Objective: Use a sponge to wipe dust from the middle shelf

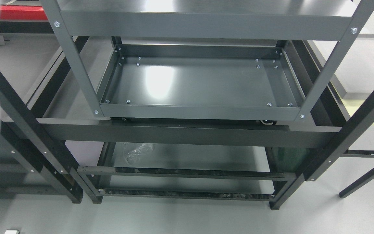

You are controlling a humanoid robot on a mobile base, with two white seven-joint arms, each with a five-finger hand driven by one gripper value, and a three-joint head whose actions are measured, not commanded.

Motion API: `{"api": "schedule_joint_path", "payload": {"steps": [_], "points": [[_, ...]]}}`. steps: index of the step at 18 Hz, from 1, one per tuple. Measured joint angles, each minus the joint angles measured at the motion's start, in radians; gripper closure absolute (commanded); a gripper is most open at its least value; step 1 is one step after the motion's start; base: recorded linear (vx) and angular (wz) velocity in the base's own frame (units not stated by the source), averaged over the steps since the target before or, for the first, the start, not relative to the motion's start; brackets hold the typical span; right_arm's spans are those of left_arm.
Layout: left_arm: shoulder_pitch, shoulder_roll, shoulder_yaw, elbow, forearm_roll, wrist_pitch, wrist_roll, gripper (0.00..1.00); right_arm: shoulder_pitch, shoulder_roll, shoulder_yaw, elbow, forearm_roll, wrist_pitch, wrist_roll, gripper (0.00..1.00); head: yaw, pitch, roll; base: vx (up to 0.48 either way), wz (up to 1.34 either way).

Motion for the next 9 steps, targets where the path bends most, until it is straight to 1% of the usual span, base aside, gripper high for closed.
{"api": "schedule_joint_path", "payload": {"steps": [4, 9], "points": [[-0.027, -0.081, -0.160, 0.059, -0.028, -0.002, 0.095, 1.00, 0.000, 0.000, 0.000, 0.000, 0.000, 0.000, 0.000, 0.00, 0.0000, 0.000, 0.000, 0.000, 0.00], [-0.039, -0.145, -0.343, 0.119, -0.050, 0.033, 0.125, 1.00, 0.000, 0.000, 0.000, 0.000, 0.000, 0.000, 0.000, 0.00, 0.0000, 0.000, 0.000, 0.000, 0.00]]}}
